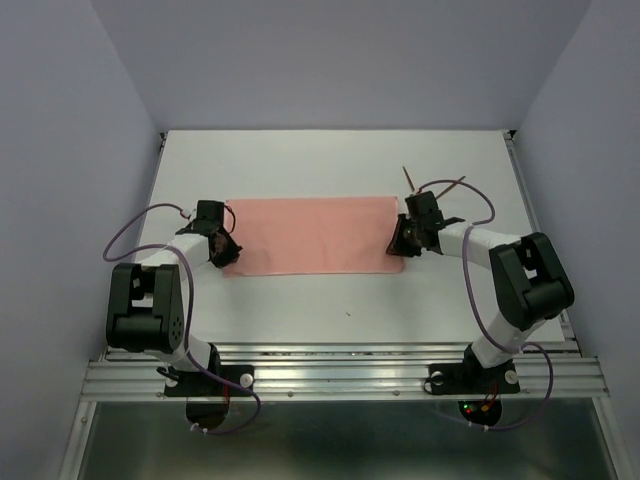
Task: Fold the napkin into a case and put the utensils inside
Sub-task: Smooth out the rectangle-folded napkin at the center of the board.
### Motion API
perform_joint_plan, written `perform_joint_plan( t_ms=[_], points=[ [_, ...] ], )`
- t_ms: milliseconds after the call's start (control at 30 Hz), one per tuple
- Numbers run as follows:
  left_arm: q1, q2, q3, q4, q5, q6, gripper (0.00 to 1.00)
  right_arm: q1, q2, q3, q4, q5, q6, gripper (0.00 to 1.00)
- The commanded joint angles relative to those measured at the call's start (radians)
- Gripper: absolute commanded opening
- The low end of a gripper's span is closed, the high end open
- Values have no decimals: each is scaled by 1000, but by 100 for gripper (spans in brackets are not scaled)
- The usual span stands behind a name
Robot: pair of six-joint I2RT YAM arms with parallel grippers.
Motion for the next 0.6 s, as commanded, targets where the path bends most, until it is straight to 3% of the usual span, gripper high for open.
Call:
perform_joint_plan(
  t_ms=[0, 233, 567],
  points=[
    [-5, -27, 22, -66, -41, -8, 1, 7, 6, -8, 19, 39, 9, 22],
    [-5, -95, 16, -125, -108, -32, 1, 7, -112, -27, 5, 111, 12, 22],
    [-5, -70, -38, -89, -108, -62, 1, 7, -113, -100, 6, 133, 14, 20]
  ],
)
